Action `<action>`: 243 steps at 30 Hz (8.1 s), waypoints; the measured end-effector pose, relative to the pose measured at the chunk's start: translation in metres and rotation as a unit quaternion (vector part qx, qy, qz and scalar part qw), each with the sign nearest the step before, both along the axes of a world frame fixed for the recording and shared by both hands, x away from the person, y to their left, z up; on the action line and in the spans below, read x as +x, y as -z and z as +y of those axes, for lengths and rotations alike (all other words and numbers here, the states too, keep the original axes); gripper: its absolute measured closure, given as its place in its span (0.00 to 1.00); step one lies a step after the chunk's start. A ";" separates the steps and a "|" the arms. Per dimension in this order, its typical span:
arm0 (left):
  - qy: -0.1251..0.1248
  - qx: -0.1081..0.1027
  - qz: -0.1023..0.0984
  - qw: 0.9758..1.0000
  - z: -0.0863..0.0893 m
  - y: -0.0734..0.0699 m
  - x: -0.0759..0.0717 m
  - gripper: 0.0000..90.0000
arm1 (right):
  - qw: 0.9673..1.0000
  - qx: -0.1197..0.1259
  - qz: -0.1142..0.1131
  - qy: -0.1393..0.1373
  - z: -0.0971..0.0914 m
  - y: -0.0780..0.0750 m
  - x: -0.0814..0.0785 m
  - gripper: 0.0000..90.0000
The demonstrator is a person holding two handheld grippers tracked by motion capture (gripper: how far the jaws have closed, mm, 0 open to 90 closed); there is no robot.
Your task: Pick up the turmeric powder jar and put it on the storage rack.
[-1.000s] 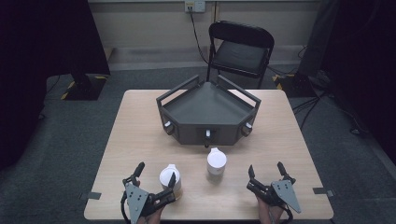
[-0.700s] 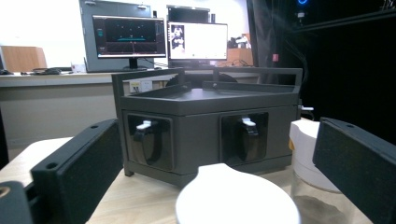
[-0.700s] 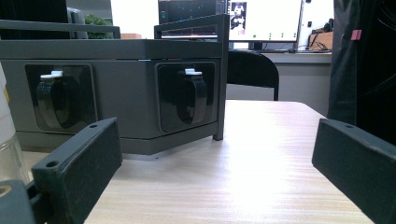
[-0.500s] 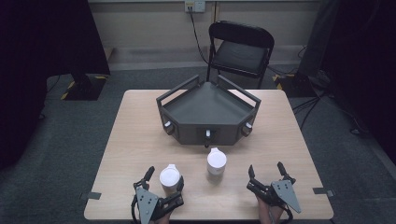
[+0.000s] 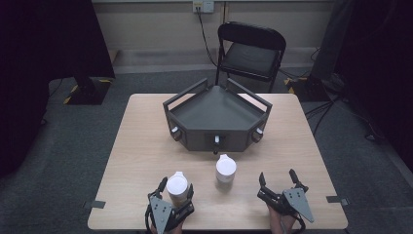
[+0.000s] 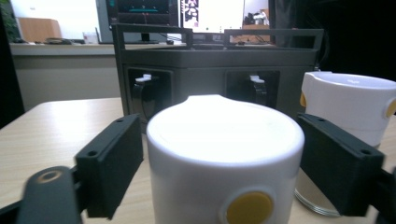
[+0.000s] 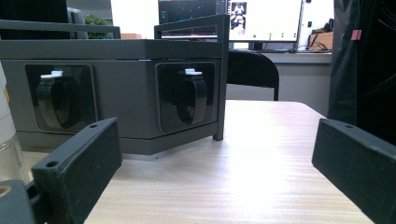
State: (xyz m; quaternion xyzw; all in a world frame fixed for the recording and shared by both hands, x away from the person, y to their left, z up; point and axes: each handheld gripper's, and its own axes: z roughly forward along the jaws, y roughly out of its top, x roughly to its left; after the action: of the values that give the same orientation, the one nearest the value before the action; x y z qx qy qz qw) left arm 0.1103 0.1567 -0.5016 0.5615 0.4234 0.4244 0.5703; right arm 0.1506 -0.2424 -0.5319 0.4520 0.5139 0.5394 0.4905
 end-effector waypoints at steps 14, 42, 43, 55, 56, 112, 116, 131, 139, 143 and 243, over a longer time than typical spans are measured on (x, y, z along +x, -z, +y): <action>0.003 -0.004 0.010 1.000 0.001 0.000 0.001 0.33 | 1.000 0.000 0.000 -0.002 -0.001 0.000 0.000 0.00; 0.009 0.001 0.008 1.000 0.007 -0.003 0.002 0.34 | 1.000 0.000 0.000 0.001 0.000 0.000 0.000 0.00; 0.008 0.001 0.007 1.000 0.007 -0.003 0.001 0.34 | 1.000 0.000 0.000 0.001 0.000 0.000 0.000 0.00; 0.017 0.002 0.002 1.000 0.008 -0.005 0.002 0.34 | 1.000 0.000 0.000 0.001 0.000 0.000 0.000 0.00; 0.018 0.003 0.003 1.000 0.008 -0.006 0.002 0.34 | 1.000 0.000 0.000 0.001 0.000 0.000 0.000 0.00; 0.078 -0.001 -0.022 0.997 0.026 -0.049 0.036 0.34 | 1.000 0.000 0.000 0.000 0.000 0.000 0.000 0.00; 0.082 -0.002 -0.024 0.996 0.024 -0.052 0.039 0.34 | 1.000 0.000 0.000 0.000 0.000 0.000 0.000 0.00; 0.084 0.002 -0.026 0.996 0.019 -0.072 0.063 0.34 | 1.000 0.000 0.000 -0.001 0.000 0.000 0.000 0.00; 0.082 -0.011 -0.020 0.996 0.019 -0.079 0.077 0.34 | 1.000 0.000 0.000 -0.002 -0.001 0.000 0.000 0.00; 0.079 -0.013 -0.018 0.997 0.018 -0.081 0.082 0.34 | 1.000 0.000 0.000 -0.002 -0.001 0.000 0.000 0.00; 0.034 0.009 0.039 0.999 -0.039 -0.150 0.230 0.34 | 1.000 0.000 0.000 -0.005 -0.002 0.000 0.000 0.00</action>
State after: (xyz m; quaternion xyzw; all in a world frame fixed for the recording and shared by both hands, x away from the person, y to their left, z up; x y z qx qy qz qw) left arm 0.3406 0.1174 -0.3518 0.5964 0.4224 0.3864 0.5626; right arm 0.1506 -0.2443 -0.5317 0.4498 0.5163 0.5415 0.4877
